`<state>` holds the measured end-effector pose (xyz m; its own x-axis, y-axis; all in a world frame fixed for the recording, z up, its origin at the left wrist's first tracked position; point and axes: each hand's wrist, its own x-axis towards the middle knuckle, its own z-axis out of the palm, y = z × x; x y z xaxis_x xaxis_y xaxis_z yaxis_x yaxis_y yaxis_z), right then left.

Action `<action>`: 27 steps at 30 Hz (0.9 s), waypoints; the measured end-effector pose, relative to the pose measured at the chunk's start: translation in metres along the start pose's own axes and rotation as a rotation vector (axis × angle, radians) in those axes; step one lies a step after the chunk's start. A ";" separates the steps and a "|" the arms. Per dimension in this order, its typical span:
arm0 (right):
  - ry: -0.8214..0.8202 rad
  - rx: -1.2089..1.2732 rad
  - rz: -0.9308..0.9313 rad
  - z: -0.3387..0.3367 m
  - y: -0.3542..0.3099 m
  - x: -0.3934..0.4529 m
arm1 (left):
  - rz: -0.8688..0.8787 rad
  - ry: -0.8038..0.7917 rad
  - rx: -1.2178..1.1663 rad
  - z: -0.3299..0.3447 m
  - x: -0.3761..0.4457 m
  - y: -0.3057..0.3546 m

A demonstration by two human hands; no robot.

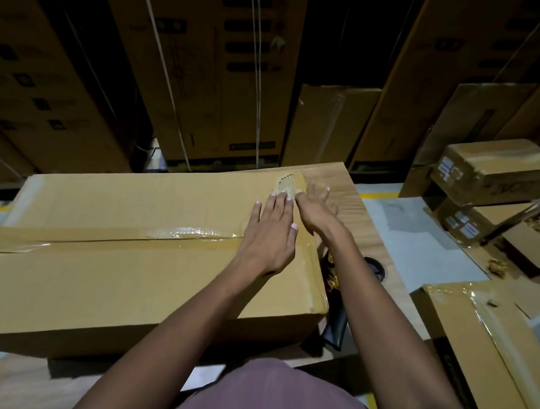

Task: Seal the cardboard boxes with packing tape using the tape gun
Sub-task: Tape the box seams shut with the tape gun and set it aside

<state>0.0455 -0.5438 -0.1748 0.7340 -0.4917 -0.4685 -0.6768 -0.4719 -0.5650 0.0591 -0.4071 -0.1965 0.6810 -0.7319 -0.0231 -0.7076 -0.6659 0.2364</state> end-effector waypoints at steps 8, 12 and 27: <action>-0.042 0.076 -0.097 0.033 0.073 -0.084 | 0.003 -0.003 0.012 0.002 0.004 -0.002; -0.050 0.078 -0.110 0.044 0.110 -0.137 | 0.001 0.019 0.016 0.001 0.003 0.001; 0.383 0.363 -0.316 0.055 0.109 -0.200 | -0.022 0.087 -0.029 -0.002 -0.072 0.008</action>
<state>-0.1716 -0.4564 -0.1803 0.7776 -0.6287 -0.0015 -0.3183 -0.3916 -0.8633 0.0049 -0.3597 -0.1912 0.7110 -0.7011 0.0554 -0.6875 -0.6763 0.2643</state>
